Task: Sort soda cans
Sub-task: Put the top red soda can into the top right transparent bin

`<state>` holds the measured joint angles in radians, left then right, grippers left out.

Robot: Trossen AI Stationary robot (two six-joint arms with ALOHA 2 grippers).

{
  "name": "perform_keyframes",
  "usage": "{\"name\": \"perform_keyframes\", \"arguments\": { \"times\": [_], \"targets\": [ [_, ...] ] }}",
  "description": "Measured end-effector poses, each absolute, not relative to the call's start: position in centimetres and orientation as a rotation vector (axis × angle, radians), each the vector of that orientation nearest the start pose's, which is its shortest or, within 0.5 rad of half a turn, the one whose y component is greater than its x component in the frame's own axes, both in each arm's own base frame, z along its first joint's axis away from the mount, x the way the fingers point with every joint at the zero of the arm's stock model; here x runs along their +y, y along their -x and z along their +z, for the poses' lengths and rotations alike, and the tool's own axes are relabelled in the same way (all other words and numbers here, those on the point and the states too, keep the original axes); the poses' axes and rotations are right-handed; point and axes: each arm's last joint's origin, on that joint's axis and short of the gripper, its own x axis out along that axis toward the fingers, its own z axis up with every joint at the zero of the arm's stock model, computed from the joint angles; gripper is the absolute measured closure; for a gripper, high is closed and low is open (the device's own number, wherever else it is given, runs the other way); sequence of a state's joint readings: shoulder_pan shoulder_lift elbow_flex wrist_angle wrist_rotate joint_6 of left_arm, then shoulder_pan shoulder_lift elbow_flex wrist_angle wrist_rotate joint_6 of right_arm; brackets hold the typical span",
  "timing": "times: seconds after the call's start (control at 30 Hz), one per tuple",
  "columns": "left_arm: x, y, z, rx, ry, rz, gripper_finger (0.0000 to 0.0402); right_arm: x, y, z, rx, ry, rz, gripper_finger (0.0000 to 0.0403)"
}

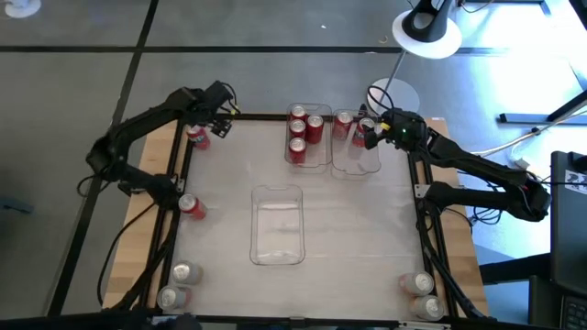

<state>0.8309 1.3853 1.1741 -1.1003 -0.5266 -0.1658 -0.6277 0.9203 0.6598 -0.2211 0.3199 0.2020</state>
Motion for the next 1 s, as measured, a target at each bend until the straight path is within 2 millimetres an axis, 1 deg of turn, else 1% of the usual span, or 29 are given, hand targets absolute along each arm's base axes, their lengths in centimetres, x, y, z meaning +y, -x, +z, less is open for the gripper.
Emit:
{"name": "perform_keyframes", "arguments": {
  "times": [0.13,0.23,0.37,0.5,0.57,0.83,1.0],
  "targets": [
    [20.6,-15.1,26.8,1.438,0.371,1.253,0.0066,-12.3,-15.4,26.4,0.401,-0.260,-0.977,0.0015],
    [21.1,-15.3,26.5,1.472,0.388,1.245,0.0070,-12.2,-15.3,26.3,0.418,-0.261,-0.977,0.0015],
    [21.3,-15.5,26.4,1.452,0.407,1.281,0.0077,-12.2,-15.3,26.2,0.426,-0.263,-0.977,0.0015],
    [21.3,-14.9,26.0,1.473,0.443,1.316,0.0077,-12.2,-15.3,26.1,0.433,-0.264,-0.976,0.0015],
    [21.1,-14.5,25.6,1.520,0.444,1.302,0.0077,-12.2,-15.2,26.1,0.444,-0.267,-0.968,0.0015],
    [21.1,-14.7,25.3,1.538,0.420,1.300,0.0077,-12.1,-15.2,26.0,0.457,-0.273,-0.960,0.0015],
    [21.3,-14.9,24.3,1.622,0.429,1.270,0.0077,-12.1,-15.2,25.8,0.470,-0.275,-0.960,0.0015]
  ]
}}
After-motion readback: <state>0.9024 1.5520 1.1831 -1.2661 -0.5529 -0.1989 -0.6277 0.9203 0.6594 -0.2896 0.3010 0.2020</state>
